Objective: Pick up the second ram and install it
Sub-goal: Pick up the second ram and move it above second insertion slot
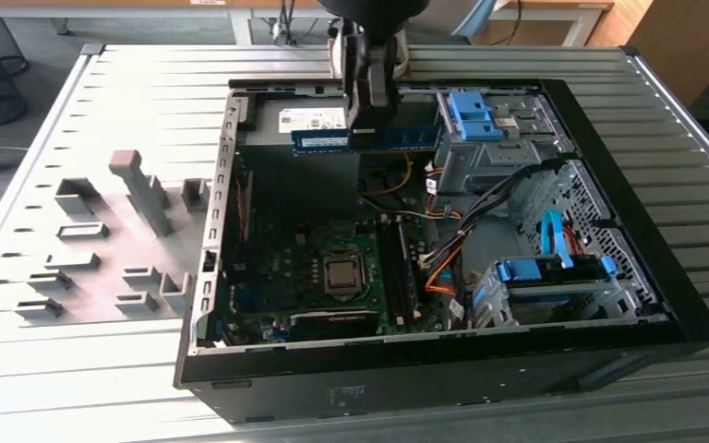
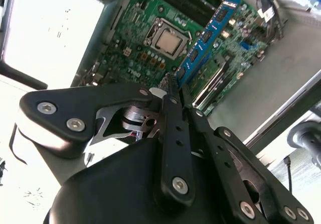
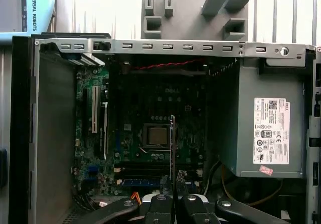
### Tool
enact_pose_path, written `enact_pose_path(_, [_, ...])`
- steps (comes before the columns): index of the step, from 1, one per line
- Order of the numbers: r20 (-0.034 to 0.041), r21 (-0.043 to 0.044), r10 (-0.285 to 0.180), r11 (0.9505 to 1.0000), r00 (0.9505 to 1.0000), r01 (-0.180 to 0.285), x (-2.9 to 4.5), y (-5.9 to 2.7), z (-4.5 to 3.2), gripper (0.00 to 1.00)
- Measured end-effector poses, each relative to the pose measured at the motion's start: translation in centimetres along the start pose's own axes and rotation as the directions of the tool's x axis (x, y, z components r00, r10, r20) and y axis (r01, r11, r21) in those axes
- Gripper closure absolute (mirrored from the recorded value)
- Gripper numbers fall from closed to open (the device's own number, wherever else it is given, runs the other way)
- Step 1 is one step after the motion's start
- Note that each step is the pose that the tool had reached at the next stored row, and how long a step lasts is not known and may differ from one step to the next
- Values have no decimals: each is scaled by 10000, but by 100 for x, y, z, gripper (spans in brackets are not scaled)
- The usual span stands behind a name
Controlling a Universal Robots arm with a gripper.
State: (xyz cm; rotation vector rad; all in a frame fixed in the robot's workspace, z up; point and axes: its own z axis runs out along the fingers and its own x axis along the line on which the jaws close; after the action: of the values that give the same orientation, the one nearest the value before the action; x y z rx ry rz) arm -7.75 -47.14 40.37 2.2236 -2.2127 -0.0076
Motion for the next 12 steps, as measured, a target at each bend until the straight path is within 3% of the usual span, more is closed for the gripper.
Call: enact_pose_path(12, [0,0,-1,10000,10000,1,2,-356,-2,86])
